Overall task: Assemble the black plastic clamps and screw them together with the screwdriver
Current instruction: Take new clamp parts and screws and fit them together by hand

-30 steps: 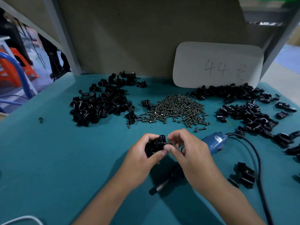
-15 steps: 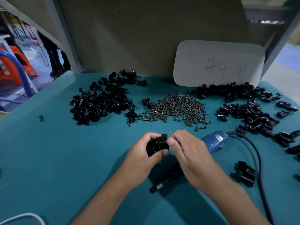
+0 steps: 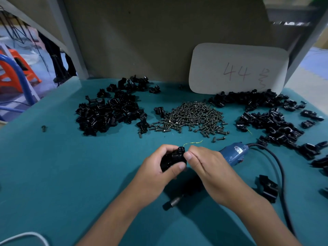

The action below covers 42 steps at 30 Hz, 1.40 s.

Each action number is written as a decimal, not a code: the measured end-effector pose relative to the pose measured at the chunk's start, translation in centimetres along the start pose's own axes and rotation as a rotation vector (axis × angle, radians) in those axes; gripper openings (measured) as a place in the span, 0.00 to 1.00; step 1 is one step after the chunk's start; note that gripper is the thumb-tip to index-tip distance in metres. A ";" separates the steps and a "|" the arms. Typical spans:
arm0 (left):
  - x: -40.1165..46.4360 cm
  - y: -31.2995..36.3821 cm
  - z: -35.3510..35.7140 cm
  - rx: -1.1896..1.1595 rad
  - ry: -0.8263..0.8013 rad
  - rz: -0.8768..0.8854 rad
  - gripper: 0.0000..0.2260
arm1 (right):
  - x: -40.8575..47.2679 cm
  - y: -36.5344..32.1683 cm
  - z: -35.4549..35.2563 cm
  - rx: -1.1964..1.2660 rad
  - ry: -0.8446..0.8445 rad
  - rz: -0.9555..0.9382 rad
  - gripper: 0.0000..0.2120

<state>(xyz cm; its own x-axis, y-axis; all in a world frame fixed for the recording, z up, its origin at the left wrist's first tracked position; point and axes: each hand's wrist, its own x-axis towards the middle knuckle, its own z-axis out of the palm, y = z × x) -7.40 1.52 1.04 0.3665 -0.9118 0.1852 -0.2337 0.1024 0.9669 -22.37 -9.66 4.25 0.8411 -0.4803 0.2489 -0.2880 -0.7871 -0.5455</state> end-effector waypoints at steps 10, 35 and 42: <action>0.1 -0.2 -0.3 -0.014 -0.009 -0.009 0.13 | -0.1 0.7 0.2 -0.108 0.020 -0.045 0.15; -0.3 0.6 -0.3 0.131 0.057 0.014 0.16 | -0.4 -0.7 0.7 -0.055 0.060 0.050 0.20; 0.0 0.8 -0.2 0.088 0.045 -0.016 0.17 | -0.9 -0.6 0.1 -0.110 0.061 0.008 0.13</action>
<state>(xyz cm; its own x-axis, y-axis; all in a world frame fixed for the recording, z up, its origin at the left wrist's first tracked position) -7.41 1.70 1.86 0.4107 -0.8940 0.1791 -0.3052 0.0503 0.9510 -22.91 -8.70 4.29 0.8102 -0.5069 0.2943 -0.3462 -0.8190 -0.4576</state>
